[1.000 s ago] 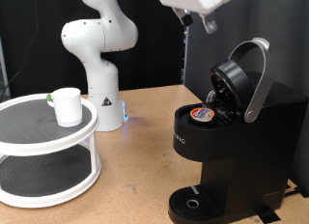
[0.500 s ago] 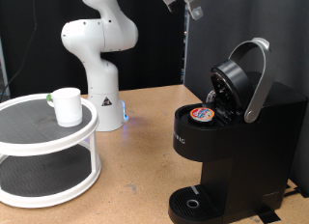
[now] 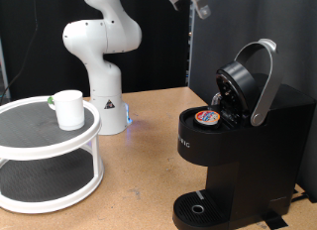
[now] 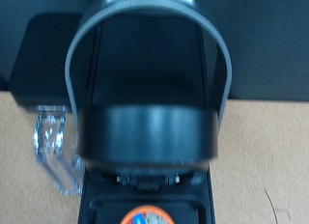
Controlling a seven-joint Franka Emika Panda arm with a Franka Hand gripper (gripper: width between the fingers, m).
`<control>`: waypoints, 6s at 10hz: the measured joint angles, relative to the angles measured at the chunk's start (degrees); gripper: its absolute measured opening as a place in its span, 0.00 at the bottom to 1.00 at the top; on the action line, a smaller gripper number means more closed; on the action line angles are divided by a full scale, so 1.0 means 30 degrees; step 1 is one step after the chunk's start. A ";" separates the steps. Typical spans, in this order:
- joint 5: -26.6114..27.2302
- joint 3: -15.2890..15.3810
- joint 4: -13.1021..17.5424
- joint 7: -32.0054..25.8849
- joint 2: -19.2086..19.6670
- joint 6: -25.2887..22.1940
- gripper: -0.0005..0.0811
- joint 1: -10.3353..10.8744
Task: Make a cup of coffee with the keurig machine
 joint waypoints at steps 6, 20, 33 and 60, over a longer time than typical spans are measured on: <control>0.1521 0.1867 -0.0163 0.2273 0.0280 0.2551 0.99 0.1034; 0.1526 0.4171 -0.1334 0.3037 0.0728 0.5163 0.64 0.1450; 0.1654 0.5378 -0.1446 0.3611 0.1649 0.6514 0.01 0.1468; -0.0939 0.3631 -0.2238 0.1888 0.0875 0.4020 0.01 -0.0722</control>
